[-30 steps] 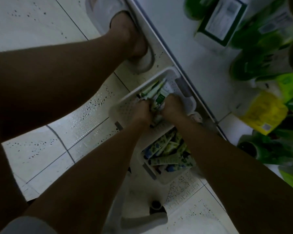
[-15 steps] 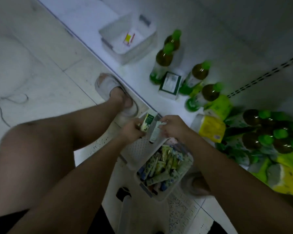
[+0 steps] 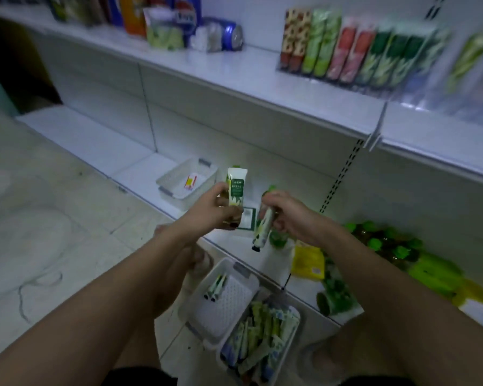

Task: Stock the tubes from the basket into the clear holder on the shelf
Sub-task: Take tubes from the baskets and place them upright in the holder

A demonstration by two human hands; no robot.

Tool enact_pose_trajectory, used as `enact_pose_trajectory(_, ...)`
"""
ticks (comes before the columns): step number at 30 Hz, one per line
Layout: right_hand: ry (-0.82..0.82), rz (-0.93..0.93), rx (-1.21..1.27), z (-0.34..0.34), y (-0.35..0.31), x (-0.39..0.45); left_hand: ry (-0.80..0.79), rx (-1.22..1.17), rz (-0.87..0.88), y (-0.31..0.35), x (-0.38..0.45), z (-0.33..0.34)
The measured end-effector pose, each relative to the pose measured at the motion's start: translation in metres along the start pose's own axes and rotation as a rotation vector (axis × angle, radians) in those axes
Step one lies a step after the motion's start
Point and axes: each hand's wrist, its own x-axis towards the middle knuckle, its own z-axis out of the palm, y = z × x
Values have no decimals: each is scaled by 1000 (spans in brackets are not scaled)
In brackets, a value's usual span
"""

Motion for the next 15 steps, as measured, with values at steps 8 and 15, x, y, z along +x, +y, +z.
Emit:
enact_pose_trajectory(8, 46, -201, -310, -31, -83, -72, -34, 100, 182, 100, -26, 23)
enact_pose_trajectory(15, 83, -256, -449, -83, -146, -130, -60, 182, 366, 187, -28, 36)
